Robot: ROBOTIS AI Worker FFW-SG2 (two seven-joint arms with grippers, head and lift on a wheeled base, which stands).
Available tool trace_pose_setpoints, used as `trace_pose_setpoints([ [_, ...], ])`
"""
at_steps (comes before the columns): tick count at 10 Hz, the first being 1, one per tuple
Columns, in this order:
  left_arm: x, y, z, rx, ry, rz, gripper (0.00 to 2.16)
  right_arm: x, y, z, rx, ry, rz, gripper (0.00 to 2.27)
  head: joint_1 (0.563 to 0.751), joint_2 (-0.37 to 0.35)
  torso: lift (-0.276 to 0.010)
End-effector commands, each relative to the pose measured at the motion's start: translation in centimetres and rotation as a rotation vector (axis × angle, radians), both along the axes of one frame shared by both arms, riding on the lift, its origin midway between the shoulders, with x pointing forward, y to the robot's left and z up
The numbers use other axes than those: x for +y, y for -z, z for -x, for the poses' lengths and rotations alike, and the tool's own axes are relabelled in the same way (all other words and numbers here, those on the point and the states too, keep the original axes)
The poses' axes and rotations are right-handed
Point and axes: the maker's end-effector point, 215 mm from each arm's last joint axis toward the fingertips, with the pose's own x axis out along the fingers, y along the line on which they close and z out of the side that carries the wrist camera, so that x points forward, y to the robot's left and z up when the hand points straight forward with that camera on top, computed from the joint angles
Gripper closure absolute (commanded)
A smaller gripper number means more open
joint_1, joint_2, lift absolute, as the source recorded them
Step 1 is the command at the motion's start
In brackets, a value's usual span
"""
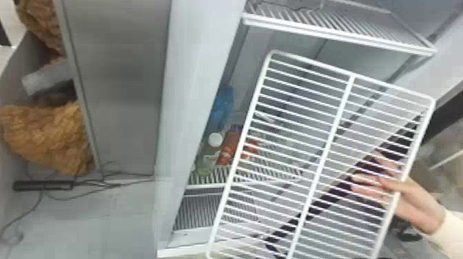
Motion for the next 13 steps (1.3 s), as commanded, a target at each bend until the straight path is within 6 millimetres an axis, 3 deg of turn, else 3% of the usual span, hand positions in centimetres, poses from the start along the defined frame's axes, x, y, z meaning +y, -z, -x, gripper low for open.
trace_pose_setpoints([
  [1,0.0,0.0,0.0,0.0,0.0,0.0,0.0,0.0,0.0,0.0,0.0,0.0,0.0,0.0,0.695,-0.35,0.0],
  [13,0.0,0.0,0.0,0.0,0.0,0.0,0.0,0.0,0.0,0.0,0.0,0.0,0.0,0.0,0.695,-0.35,0.0],
])
